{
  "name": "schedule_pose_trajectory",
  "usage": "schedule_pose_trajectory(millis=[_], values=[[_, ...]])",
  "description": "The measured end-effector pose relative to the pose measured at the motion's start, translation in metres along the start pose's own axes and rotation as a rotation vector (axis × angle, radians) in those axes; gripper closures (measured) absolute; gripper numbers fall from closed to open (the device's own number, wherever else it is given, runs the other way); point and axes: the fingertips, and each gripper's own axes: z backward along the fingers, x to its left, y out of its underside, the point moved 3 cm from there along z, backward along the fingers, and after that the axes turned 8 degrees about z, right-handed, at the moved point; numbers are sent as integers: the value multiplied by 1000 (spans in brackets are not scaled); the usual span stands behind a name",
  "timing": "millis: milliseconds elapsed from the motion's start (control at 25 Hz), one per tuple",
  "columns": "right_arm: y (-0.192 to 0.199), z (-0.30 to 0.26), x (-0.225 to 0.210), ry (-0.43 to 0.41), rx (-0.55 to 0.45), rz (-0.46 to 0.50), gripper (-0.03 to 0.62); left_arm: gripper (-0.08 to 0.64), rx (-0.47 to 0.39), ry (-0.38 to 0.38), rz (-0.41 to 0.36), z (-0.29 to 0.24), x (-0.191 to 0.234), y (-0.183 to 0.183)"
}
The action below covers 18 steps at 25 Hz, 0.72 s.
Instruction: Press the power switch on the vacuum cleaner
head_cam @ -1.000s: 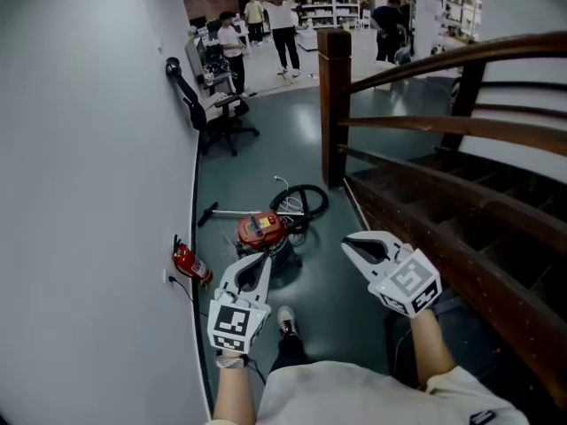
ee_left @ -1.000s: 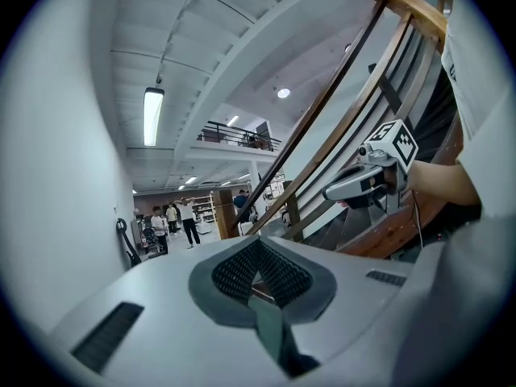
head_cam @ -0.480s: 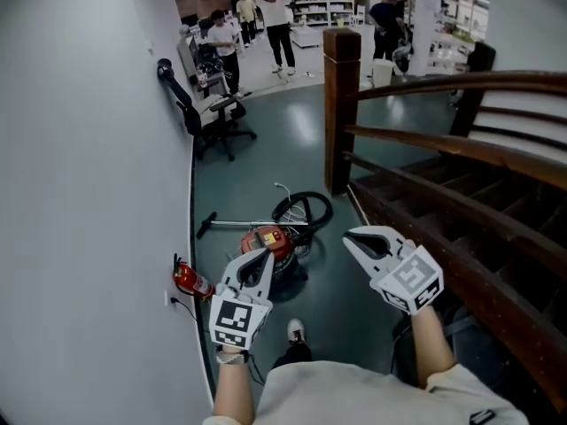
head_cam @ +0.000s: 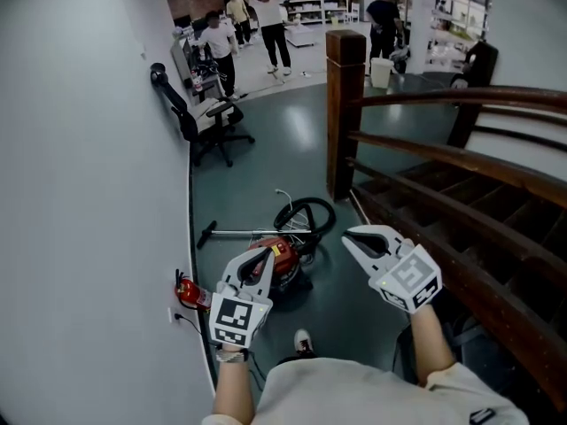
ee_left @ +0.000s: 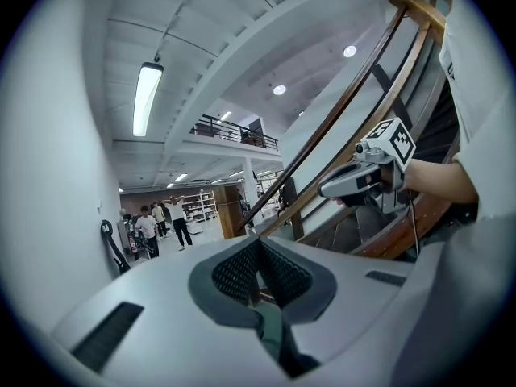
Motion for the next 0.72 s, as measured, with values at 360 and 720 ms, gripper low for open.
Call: schedule_pose_trajectory(millis=[360, 720], values=[[1, -28, -15, 6, 2, -10, 562, 561, 9, 11, 4, -19, 27, 0], [8, -37, -20, 6, 30, -15, 562, 561, 19, 10, 18, -26, 34, 9]])
